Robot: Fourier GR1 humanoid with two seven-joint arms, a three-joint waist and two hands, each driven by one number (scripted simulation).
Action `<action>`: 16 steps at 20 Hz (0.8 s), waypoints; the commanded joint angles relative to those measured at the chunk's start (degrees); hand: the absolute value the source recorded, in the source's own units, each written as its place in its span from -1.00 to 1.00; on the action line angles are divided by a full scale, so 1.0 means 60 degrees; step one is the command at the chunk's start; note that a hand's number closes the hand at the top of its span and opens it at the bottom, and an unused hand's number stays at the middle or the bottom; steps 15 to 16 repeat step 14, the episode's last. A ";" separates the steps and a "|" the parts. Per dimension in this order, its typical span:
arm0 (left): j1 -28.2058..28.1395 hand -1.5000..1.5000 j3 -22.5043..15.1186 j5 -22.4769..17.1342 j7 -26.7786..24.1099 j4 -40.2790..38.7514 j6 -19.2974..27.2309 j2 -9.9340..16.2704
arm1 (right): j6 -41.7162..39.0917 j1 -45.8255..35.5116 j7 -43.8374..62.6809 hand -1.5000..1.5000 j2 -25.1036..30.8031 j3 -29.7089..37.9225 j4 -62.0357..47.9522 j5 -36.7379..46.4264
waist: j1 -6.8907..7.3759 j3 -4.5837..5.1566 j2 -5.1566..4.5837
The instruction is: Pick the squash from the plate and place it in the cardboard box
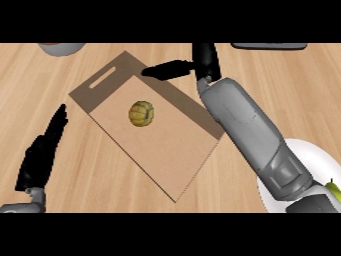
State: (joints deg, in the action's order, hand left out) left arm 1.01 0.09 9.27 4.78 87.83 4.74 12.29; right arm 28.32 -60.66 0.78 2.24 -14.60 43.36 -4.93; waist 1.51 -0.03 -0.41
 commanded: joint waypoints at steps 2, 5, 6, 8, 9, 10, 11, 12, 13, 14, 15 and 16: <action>-0.0291 0.00 0.0017 -0.0014 -0.0025 0.0180 -0.0043 -0.0020 | -0.0397 0.0165 -0.0291 -1.00 0.1338 0.1396 0.0057 -0.0681 | -0.0178 -0.0001 0.0050; 0.0178 0.00 0.0130 0.0126 -0.0168 -0.0569 0.0121 -0.0109 | -0.1237 0.0508 -0.0525 -1.00 0.2268 0.1925 -0.0002 -0.1007 | -0.0285 0.0002 0.0039; 0.0226 0.00 0.0331 -0.0128 -0.0045 -0.0362 -0.0108 0.0044 | -0.1094 0.0919 -0.0973 -1.00 0.2031 0.1971 0.0037 -0.0945 | -0.0228 0.0002 0.0051; 0.0498 0.00 0.0394 -0.0153 0.0654 0.0051 -0.0203 0.0246 | -0.2349 0.1616 -0.1627 -1.00 0.2796 0.2446 0.0104 -0.1503 | -0.0256 -0.0007 0.0041; 0.0189 0.00 0.0373 -0.0110 0.0311 -0.0034 -0.0299 0.0263 | -0.2328 0.1042 -0.1561 -1.00 0.2860 0.2698 -0.0495 -0.1441 | -0.0139 0.0000 0.0027; -0.0101 0.00 0.0004 0.0296 0.0159 0.0175 0.0244 -0.0217 | -0.2920 0.1493 -0.1650 -1.00 0.3381 0.2747 -0.0120 -0.1580 | -0.0203 -0.0002 0.0049; -0.0280 0.00 0.0338 -0.0218 0.0428 0.0589 -0.0360 0.0233 | -0.3167 0.1446 -0.1590 -1.00 0.3672 0.2824 -0.0290 -0.1542 | -0.0153 -0.0002 0.0055; 0.0210 0.00 0.0402 -0.0027 0.0506 0.0152 -0.0095 0.0120 | -0.3396 0.2101 -0.1485 -1.00 0.3658 0.2682 0.0633 -0.1622 | -0.0308 0.0002 0.0087; 0.0492 0.00 0.0335 0.0206 -0.0022 -0.0663 0.0182 -0.0120 | -0.4051 0.2075 -0.1664 -1.00 0.4082 0.2835 0.0175 -0.1716 | -0.0313 0.0004 0.0048; -0.0236 0.00 -0.0014 0.0130 0.0541 0.0772 -0.0152 -0.0049 | -0.4333 0.1759 -0.2237 -1.00 0.4268 0.3150 -0.0666 -0.1723 | -0.0097 -0.0005 0.0032; -0.0236 0.00 -0.0014 0.0130 0.0541 0.0772 -0.0152 -0.0049 | -0.4333 0.1759 -0.2237 -1.00 0.4268 0.3150 -0.0666 -0.1723 | -0.0097 -0.0005 0.0032; -0.0236 0.00 -0.0014 0.0130 0.0541 0.0772 -0.0152 -0.0049 | -0.4333 0.1759 -0.2237 -1.00 0.4268 0.3150 -0.0666 -0.1723 | -0.0097 -0.0005 0.0032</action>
